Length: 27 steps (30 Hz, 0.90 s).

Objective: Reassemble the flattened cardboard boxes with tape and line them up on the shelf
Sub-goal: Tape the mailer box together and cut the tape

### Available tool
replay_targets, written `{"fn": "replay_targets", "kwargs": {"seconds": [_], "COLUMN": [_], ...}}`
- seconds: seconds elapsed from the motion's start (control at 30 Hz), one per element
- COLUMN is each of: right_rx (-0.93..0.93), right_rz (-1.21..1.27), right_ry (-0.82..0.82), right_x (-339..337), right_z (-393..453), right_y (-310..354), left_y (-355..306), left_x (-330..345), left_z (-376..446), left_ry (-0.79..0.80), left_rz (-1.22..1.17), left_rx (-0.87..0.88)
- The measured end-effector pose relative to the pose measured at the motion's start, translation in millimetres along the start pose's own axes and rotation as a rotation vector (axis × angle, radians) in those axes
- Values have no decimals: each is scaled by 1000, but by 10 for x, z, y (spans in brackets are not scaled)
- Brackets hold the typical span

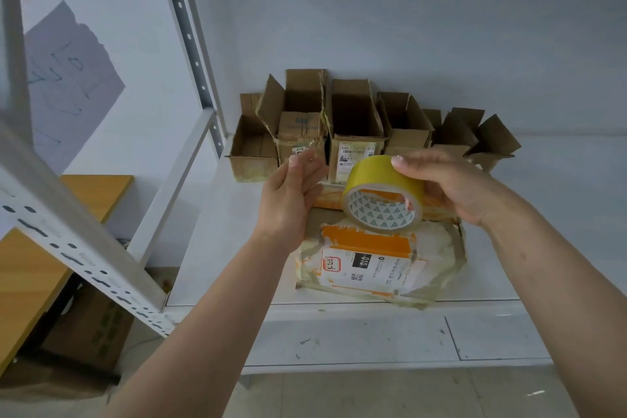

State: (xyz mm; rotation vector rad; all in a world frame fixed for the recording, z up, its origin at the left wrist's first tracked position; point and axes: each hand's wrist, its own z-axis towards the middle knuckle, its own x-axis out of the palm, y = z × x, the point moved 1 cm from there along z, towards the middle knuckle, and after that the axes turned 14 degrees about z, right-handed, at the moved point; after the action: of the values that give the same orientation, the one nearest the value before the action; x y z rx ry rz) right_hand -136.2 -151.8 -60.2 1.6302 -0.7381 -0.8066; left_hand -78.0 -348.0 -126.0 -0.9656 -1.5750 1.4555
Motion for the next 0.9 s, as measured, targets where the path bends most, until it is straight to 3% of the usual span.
{"fn": "replay_targets", "kwargs": {"seconds": [0.2,0.33,0.6,0.9], "right_rx": [-126,-189,-244,-288], "right_rz": [-140,-162,-186,-94], "right_ry": [-45,-107,-140,-179], "right_x": [104,232,370,443], "right_z": [36,105,205,221], "right_y": [47,41,44,-19], "left_y": [94,240,412,546], "left_x": [-175,-220,-196,-183], "left_z": [-1,-61,-72,-101], "left_ry": [-45,-20,-68,61], "left_rz": [199,71,-82,43], "left_rx": [37,-108,-224,-283]}}
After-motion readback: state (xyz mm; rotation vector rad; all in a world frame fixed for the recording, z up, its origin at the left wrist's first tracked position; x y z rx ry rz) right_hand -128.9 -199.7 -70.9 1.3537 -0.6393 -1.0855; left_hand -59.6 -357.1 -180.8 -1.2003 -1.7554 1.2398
